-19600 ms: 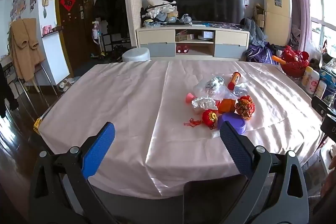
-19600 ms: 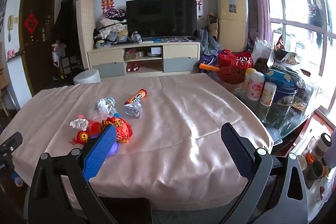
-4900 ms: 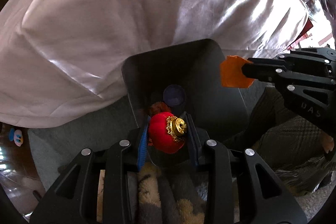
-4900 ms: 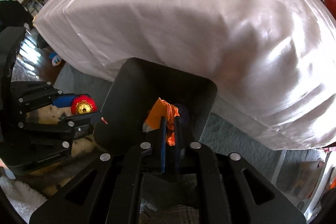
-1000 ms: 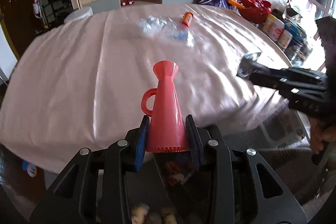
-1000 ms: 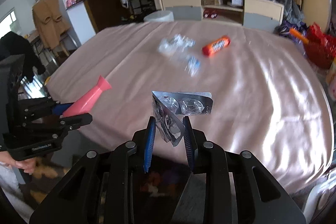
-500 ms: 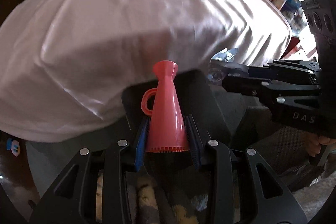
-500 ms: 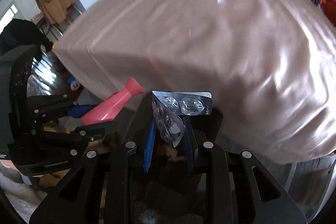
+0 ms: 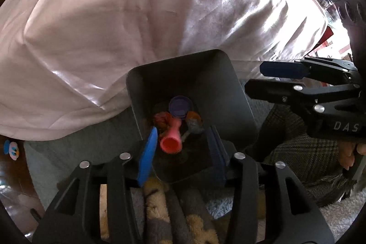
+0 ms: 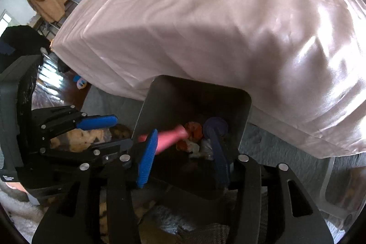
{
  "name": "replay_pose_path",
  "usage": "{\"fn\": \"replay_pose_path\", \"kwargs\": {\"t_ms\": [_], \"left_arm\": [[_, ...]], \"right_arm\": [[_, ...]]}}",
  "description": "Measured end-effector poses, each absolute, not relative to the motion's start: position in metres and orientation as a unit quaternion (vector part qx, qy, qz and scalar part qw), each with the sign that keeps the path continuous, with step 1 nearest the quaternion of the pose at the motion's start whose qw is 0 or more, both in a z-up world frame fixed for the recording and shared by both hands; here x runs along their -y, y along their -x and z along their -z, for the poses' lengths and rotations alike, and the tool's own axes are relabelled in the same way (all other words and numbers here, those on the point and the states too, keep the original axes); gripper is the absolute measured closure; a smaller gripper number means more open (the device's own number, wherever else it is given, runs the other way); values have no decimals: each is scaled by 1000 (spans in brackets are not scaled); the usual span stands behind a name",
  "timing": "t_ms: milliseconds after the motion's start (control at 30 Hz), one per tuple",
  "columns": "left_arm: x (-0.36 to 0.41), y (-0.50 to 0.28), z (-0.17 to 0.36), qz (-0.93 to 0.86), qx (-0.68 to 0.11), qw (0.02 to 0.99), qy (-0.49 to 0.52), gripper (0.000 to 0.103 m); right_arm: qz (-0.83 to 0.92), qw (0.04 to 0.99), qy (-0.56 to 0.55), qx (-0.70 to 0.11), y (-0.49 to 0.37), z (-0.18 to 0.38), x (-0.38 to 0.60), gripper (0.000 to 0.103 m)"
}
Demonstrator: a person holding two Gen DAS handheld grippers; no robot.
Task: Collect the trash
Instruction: 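Lower both tools into the bin and open them to drop horn and blister pack, then grasp the clear plastic bag with the left tool while the right tool grasps clear film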
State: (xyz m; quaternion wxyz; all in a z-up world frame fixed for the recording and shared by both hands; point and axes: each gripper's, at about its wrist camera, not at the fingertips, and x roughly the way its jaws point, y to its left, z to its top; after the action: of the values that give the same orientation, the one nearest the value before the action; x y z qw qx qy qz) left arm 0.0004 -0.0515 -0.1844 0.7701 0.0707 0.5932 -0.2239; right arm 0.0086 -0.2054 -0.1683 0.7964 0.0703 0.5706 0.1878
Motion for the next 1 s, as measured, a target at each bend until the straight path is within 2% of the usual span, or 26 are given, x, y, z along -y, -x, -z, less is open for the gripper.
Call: {"fn": "replay_pose_path", "kwargs": {"t_ms": [200, 267, 333, 600, 867, 1000], "left_arm": [[46, -3, 175, 226, -586, 775, -61, 50], [44, -4, 173, 226, -581, 780, -55, 48], [42, -5, 165, 227, -572, 787, -52, 46], [37, -18, 130, 217, -526, 820, -59, 38], [30, -50, 87, 191, -472, 858, -69, 18], [27, -80, 71, 176, -455, 870, -71, 11]], "right_arm": [[-183, 804, -88, -559, -11, 162, 211, 52], [-182, 812, -102, -546, -13, 155, 219, 42], [-174, 826, -111, -524, -15, 143, 228, 38], [-147, 866, -110, -464, -21, 101, 251, 36], [-108, 893, -82, -429, -57, 63, 271, 36], [-98, 899, -69, -422, -97, 53, 273, 35]]}}
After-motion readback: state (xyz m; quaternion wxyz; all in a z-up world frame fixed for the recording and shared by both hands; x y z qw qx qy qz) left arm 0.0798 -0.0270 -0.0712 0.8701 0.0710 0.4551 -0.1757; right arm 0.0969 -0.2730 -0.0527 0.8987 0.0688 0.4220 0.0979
